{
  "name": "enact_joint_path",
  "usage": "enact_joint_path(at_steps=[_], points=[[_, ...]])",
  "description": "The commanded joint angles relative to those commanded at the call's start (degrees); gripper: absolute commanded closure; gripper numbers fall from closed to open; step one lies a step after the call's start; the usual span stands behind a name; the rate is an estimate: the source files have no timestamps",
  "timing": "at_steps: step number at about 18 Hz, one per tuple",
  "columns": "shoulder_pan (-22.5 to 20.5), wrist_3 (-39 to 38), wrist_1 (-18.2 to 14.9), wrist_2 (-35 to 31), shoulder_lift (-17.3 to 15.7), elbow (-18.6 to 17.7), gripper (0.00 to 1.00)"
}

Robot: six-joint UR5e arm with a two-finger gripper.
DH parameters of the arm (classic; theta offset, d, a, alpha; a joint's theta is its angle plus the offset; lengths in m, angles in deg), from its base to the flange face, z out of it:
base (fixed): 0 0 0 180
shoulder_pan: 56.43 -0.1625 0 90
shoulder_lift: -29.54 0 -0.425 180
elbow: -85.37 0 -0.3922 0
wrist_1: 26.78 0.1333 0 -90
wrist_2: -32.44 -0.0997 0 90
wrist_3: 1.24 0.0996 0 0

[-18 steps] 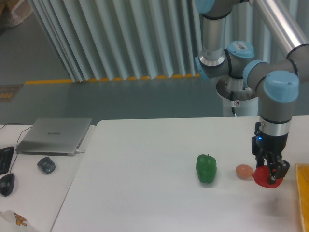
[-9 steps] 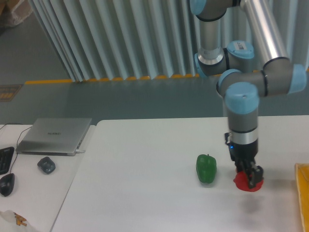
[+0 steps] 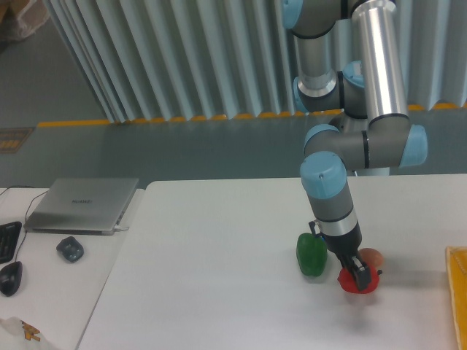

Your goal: Place the red pepper on the table

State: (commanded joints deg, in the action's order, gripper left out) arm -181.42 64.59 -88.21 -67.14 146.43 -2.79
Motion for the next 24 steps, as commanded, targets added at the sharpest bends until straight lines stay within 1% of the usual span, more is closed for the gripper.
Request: enact_joint_path(at_steps=[1, 2, 7, 9, 11, 16, 20, 24], points=[[-0.1, 0.3, 0.1, 0.0, 0.0, 0.1, 0.28], [-0.3, 0.6, 0.2, 0.1, -0.1, 0.2, 0.0], [-0.6, 0.3, 0.1, 0.0, -0.4, 1.3, 0.0], [-0.8, 0.6, 1.0, 0.4, -0.4, 2.3, 0.0], [-0.9, 0.6, 1.1, 1.1, -0.2, 3.4, 0.0], [-1.6, 2.5, 1.1, 2.5, -0.8, 3.6, 0.0], [-3.8, 7.3, 0.9, 6.5, -3.0, 2.9, 0.0], [-4.2, 7.6, 0.9, 6.8, -3.6, 2.3, 0.0]])
